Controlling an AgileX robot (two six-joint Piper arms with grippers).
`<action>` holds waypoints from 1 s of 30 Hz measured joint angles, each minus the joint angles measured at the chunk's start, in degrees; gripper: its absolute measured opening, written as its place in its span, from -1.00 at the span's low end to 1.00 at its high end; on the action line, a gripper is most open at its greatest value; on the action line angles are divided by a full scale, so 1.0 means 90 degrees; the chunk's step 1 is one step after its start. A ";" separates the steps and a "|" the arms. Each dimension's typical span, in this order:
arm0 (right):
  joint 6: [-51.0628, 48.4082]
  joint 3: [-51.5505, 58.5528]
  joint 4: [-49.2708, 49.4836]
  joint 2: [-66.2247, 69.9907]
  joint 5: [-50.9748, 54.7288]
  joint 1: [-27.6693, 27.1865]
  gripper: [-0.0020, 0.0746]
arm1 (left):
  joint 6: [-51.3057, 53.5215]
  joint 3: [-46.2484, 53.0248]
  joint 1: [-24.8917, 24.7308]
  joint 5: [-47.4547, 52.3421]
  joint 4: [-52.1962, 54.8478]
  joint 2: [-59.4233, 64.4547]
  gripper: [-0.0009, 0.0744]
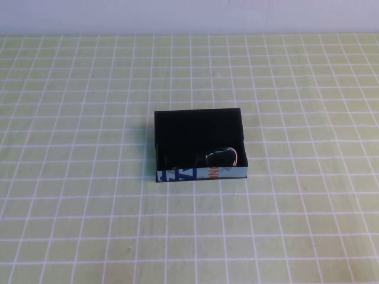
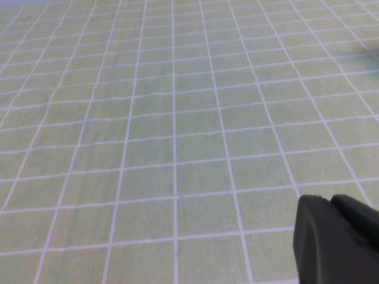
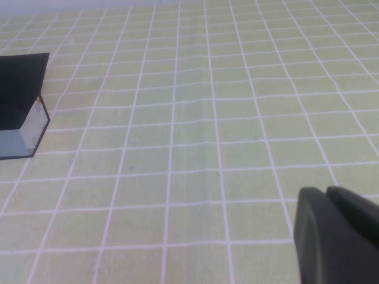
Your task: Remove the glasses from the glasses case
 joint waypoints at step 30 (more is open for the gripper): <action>0.0000 0.0000 0.1716 0.0000 -0.1020 0.0000 -0.99 | 0.0000 0.0000 0.0000 0.0000 0.0000 0.0000 -0.99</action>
